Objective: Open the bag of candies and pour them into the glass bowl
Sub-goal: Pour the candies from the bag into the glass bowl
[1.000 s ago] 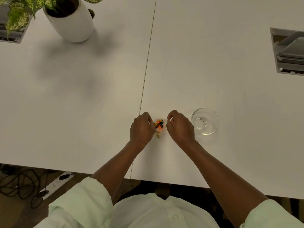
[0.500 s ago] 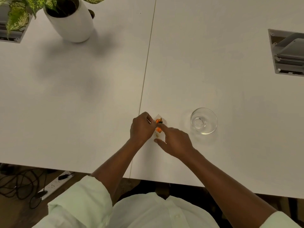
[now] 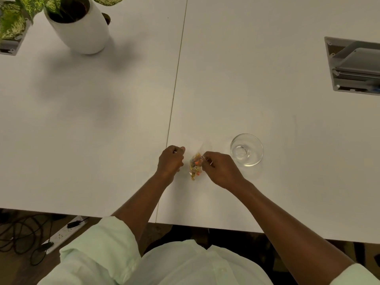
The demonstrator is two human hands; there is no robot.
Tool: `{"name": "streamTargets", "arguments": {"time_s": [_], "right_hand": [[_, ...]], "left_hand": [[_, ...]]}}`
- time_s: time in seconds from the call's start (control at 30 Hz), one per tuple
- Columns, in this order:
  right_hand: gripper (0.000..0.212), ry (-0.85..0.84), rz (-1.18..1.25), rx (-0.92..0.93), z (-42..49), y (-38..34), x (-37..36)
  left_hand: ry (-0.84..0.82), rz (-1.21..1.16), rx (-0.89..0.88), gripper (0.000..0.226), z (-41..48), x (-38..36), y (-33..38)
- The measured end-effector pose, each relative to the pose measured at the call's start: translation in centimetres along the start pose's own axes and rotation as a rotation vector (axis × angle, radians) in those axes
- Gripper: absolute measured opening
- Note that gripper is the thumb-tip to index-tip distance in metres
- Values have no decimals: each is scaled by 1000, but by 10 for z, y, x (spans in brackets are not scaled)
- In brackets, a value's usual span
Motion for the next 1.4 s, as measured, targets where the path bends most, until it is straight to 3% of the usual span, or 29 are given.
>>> {"name": "streamTargets", "arguments": {"time_s": [0.2,0.3,0.43,0.6,0.93,1.4], "right_hand": [[19,39,408,-136,-14,6,29],[22,47,582,-187,-19,15,41],[26,81,682,-248,-23,35,61],[32,141,719,-309,-27,62,86],[33,221,791,-391,-26,94,107],[32,233,823,-467,-26,114,114]], "left_hand": [[-288,-158,141,25,-8,-44,-15],[-357,-278,170,21,-18,-61,-9],[-380,-361,202,14,-23,-75,0],[-458,-272,149,10,-23,-86,15],[-361,-227,206,19,-21,-106,37],[-270,-35,70,12,-8,-101,58]]}}
Point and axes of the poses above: each hand's wrist, its own z-axis towards the middle knuckle, its own x-axis out of the back of the hand, y = z × x, the point moved 9 cm from there along z, towards the middle knuckle, and after that the axes turned 14 degrees about z, right-handed, at the moved point
